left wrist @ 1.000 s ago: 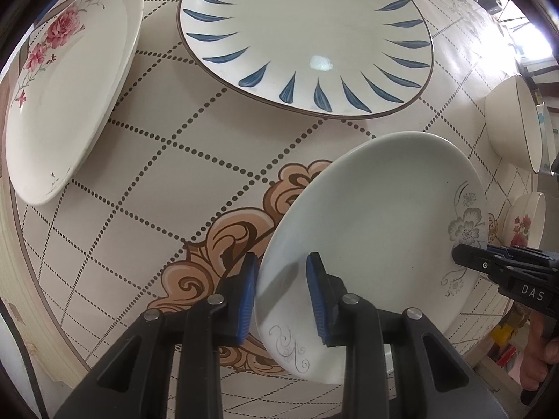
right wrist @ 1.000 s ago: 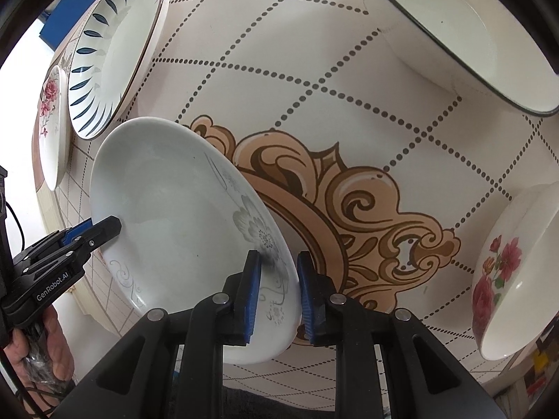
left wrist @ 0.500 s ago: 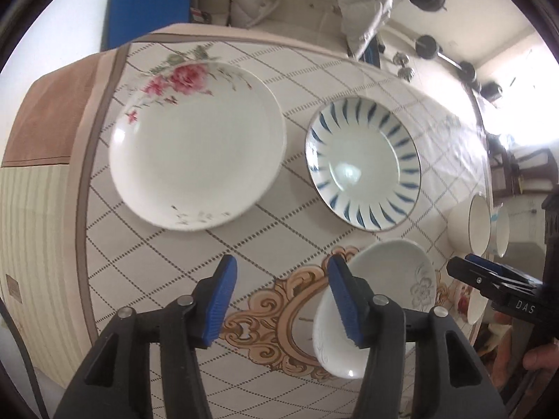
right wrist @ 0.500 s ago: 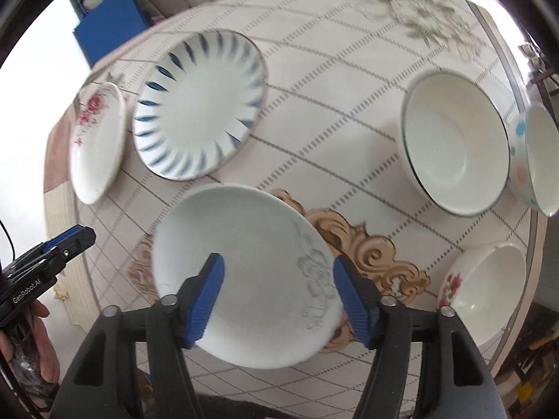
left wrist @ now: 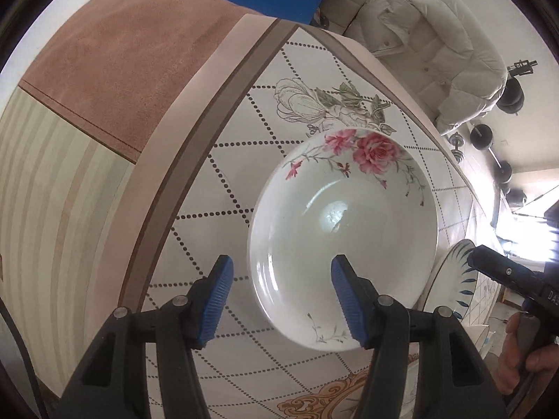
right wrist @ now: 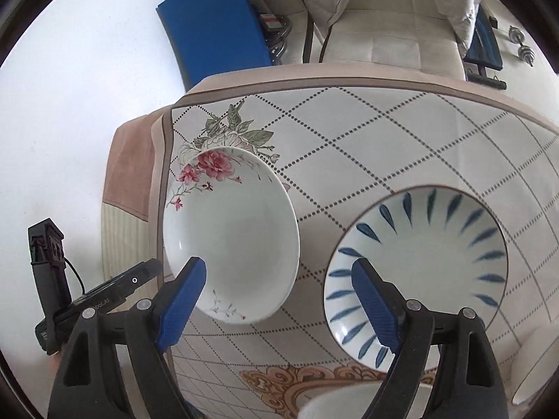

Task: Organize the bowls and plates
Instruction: 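Grasp the pink-rose plate rim with both grippers and lift it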

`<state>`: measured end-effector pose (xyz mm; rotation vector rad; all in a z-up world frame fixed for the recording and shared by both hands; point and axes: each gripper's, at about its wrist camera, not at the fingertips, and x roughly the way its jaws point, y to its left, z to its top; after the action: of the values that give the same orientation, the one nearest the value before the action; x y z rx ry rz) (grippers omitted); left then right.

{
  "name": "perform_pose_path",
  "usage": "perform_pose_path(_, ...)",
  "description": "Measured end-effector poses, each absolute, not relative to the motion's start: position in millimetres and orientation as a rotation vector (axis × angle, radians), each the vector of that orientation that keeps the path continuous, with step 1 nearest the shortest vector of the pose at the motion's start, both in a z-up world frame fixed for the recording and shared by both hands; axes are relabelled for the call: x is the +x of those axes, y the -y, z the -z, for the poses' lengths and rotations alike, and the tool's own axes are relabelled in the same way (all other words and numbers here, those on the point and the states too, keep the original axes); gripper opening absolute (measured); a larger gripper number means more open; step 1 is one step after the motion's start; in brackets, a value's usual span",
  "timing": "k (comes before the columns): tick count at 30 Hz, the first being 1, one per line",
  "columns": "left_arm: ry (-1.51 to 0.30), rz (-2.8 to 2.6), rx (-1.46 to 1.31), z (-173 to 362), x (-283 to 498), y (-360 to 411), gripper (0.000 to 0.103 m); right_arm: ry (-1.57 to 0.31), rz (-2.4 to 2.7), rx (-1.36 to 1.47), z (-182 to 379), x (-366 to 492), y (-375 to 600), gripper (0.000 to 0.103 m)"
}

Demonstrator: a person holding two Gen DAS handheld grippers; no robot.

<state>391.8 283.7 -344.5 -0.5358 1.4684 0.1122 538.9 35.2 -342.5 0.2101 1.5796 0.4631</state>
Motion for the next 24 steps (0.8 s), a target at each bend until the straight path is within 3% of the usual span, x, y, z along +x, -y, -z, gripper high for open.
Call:
perform_pose_path(5, -1.506, -0.097, -0.558, 371.4, 404.9, -293.2, 0.053, -1.673, -0.504, 0.101, 386.4, 567.3, -68.4, 0.087)
perform_pose_path(8, -1.523, -0.076, -0.545, 379.1, 408.5, -290.2, 0.043, -1.716, -0.531, 0.098, 405.2, 574.5, -79.3, 0.082)
perform_pose_path(13, -1.52, -0.052, -0.517, 383.2, 409.0, -283.7, 0.029, -1.77, -0.574, 0.123, 423.9, 576.7, -88.9, 0.059)
perform_pose_path(17, -1.509, -0.061, -0.506, 383.3, 408.1, -283.6, 0.024, -1.763, -0.566, 0.141, 423.4, 573.2, -85.3, 0.05)
perform_pose_path(20, -1.497, -0.068, -0.521, 384.1, 407.3, -286.1, 0.023, -1.741, -0.514, 0.125, 425.0, 571.0, -74.7, 0.031)
perform_pose_path(21, -1.494, -0.073, -0.525, 383.9, 406.3, -287.2, 0.023, -1.741, -0.507, 0.135, 425.9, 571.2, -70.7, 0.021)
perform_pose_path(24, -1.487, -0.086, -0.496, 380.9, 402.5, -289.5, 0.022, -1.739, -0.514, 0.161, 427.0, 567.5, -64.7, 0.019)
